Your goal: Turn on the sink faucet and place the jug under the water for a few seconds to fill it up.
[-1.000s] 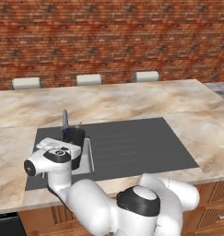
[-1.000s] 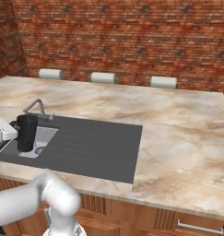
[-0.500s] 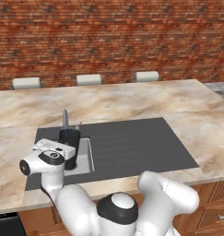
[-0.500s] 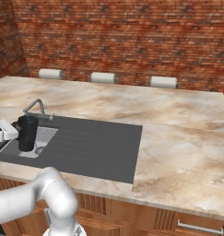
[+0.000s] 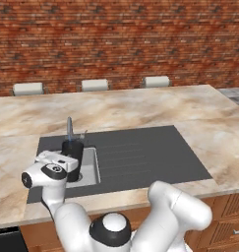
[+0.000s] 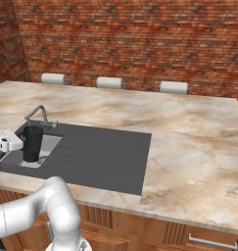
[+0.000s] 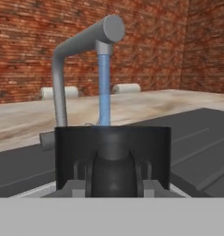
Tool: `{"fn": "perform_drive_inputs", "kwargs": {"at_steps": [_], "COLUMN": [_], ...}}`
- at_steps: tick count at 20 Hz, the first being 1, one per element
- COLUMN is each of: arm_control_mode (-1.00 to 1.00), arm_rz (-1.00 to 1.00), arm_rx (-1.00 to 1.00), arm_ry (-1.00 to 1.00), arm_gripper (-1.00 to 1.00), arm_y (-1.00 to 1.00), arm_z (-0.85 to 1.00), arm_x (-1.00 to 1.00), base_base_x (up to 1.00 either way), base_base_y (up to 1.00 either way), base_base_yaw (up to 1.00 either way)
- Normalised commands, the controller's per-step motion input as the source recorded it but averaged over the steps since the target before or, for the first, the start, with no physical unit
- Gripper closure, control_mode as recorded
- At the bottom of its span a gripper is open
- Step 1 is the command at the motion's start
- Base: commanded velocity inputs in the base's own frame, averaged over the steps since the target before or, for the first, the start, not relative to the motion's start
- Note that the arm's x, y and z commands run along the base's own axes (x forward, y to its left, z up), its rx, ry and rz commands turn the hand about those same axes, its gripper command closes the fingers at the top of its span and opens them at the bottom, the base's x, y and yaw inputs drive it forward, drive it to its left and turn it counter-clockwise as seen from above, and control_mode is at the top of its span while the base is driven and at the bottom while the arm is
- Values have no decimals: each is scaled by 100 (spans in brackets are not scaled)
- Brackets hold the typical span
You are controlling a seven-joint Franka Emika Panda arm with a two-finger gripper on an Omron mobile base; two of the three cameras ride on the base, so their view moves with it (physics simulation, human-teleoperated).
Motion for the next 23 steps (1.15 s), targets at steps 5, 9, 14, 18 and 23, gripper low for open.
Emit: {"fn": "perform_drive_inputs", "kwargs": {"at_steps": [5,9,14,18,23], "arm_control_mode": [-100,-100,-100,-100,-100], "arm_rz": [0,0,0,0,0], "arm_rx": [0,0,0,-1,-2], "arm_ry": [0,0,0,-4,-6], "arm_gripper": [100,100,100,100,100], "arm_y": [15,18,15,6,7], "arm_z": [-35,-39,-35,-20,-23], "arm_x": [24,26,25,1,0], "base_base_x": [0,0,0,0,0], "base_base_y": [0,0,0,0,0], "base_base_yaw": [0,0,0,0,0]}}
